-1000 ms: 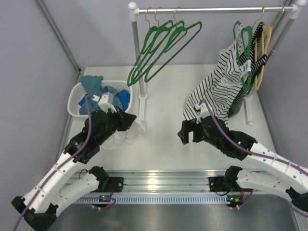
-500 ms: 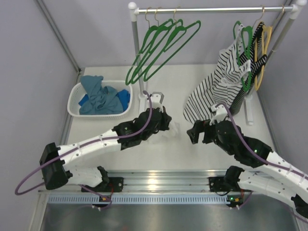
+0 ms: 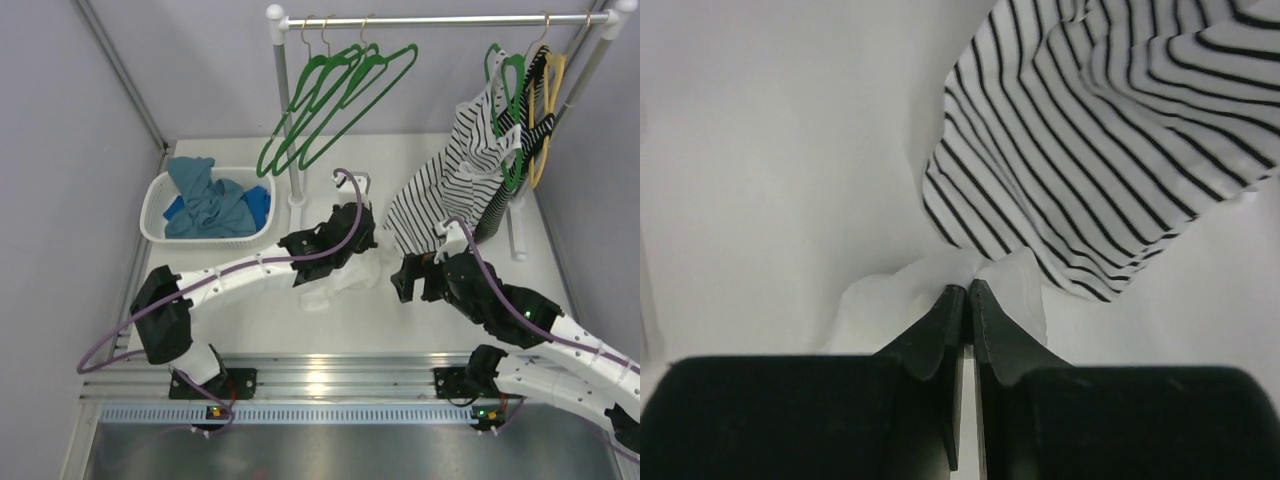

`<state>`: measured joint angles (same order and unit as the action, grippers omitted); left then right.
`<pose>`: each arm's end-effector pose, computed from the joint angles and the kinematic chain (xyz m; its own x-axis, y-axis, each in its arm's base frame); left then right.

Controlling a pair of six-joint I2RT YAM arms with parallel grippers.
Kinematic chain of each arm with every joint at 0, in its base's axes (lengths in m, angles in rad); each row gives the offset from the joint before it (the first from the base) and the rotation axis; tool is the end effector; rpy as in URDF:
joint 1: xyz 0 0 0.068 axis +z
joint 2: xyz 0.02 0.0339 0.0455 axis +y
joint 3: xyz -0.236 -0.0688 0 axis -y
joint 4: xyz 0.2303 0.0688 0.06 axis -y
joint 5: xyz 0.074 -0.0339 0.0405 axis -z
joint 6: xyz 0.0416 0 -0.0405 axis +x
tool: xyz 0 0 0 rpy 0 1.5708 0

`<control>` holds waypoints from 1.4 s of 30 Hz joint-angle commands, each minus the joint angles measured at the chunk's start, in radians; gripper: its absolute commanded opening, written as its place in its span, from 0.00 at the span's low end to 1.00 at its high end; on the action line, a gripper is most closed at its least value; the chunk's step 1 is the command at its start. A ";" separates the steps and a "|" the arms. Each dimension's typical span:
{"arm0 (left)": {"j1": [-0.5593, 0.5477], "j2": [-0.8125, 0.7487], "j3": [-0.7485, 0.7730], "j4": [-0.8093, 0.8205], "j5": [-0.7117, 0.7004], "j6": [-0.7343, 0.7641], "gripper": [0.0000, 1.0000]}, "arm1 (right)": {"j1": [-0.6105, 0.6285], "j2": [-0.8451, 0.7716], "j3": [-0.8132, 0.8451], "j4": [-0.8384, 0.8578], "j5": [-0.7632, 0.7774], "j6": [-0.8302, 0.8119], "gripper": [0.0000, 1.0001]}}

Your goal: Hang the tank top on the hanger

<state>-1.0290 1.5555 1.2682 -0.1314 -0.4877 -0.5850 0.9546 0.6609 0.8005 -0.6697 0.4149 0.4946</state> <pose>0.2000 -0.2945 0.2967 -0.4708 -0.1637 -0.8669 0.3312 0.8780 -0.3457 0.1004 0.1128 0.2932 -0.5163 0.0226 -0.8561 -0.3417 0.9112 0.2301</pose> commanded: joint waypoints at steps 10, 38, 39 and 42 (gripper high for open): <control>0.145 0.204 0.146 -0.211 -0.087 -0.099 0.15 | 0.009 0.110 -0.099 0.133 -0.120 -0.013 0.78; 0.191 0.005 -0.230 -0.195 -0.115 -0.205 0.45 | 0.012 0.577 -0.156 0.597 -0.318 -0.269 0.36; 0.191 0.000 -0.237 -0.203 -0.114 -0.214 0.45 | 0.012 0.607 -0.150 0.605 -0.320 -0.277 0.38; 0.191 -0.020 -0.274 -0.214 -0.100 -0.257 0.45 | 0.012 0.654 -0.124 0.616 -0.311 -0.304 0.43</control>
<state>-0.8394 1.5799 1.0267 -0.3519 -0.5842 -0.7860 0.9554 1.2766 0.6350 -0.1417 0.1101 0.2428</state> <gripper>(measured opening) 0.449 0.421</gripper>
